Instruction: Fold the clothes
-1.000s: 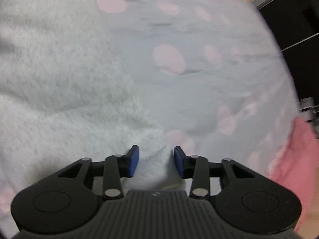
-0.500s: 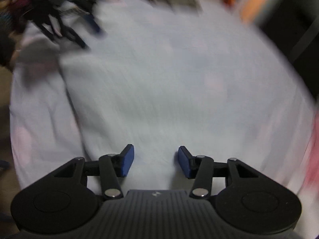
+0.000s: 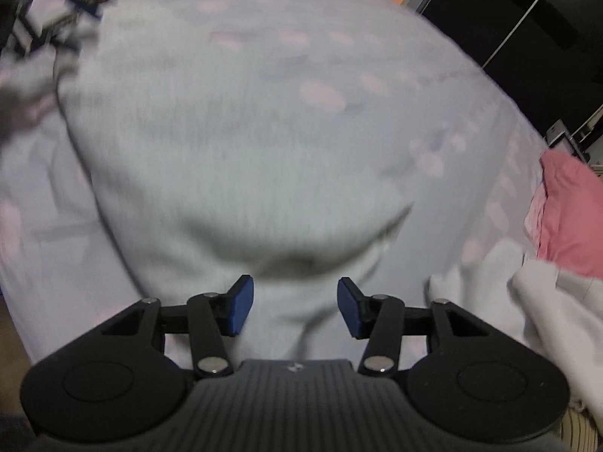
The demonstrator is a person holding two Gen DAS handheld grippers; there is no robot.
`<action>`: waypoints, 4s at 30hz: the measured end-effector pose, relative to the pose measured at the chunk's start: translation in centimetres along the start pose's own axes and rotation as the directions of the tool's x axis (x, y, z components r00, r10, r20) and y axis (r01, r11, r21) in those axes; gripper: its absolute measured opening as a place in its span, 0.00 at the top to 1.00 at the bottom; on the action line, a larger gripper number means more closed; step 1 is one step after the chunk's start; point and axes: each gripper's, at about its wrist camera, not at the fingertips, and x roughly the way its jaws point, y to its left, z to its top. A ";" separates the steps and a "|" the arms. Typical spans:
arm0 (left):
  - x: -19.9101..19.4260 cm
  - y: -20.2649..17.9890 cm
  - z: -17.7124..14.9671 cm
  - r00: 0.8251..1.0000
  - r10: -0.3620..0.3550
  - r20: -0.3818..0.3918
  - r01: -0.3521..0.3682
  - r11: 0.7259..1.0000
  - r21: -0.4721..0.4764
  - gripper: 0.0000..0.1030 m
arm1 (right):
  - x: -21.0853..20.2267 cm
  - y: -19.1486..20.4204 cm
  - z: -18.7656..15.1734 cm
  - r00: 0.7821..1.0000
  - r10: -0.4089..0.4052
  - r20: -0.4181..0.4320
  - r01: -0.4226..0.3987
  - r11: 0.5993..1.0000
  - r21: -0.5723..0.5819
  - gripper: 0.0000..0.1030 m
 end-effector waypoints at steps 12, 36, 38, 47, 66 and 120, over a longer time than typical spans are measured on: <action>1.9 0.1 -2.3 0.999 -0.036 -0.006 0.035 0.994 -0.102 0.56 | 4.2 4.5 -0.1 0.983 0.184 0.001 -0.183 0.979 -0.088 0.46; -3.2 -6.7 -0.7 0.991 0.081 0.108 -0.081 0.997 -0.002 0.43 | -3.0 11.6 0.3 0.993 -0.097 0.066 0.113 0.933 -0.343 0.27; -2.4 -8.0 0.3 0.991 0.058 0.122 -0.062 0.998 0.023 0.43 | -3.0 13.1 -0.2 0.990 -0.115 0.087 0.140 0.912 -0.386 0.27; 2.5 -13.8 2.9 0.982 0.129 0.135 -0.157 0.962 0.223 0.43 | -0.6 19.3 -1.4 0.985 -0.089 0.145 0.157 0.807 -0.570 0.26; 10.2 -15.5 4.4 0.890 0.363 0.275 -0.453 0.768 0.453 0.25 | -0.2 14.2 -1.8 0.987 -0.124 0.098 0.151 0.923 -0.353 0.25; -15.3 6.5 9.6 0.816 0.101 0.569 0.356 0.687 -0.633 0.85 | -12.7 5.5 -3.2 0.921 -0.191 0.340 0.184 0.981 0.053 0.24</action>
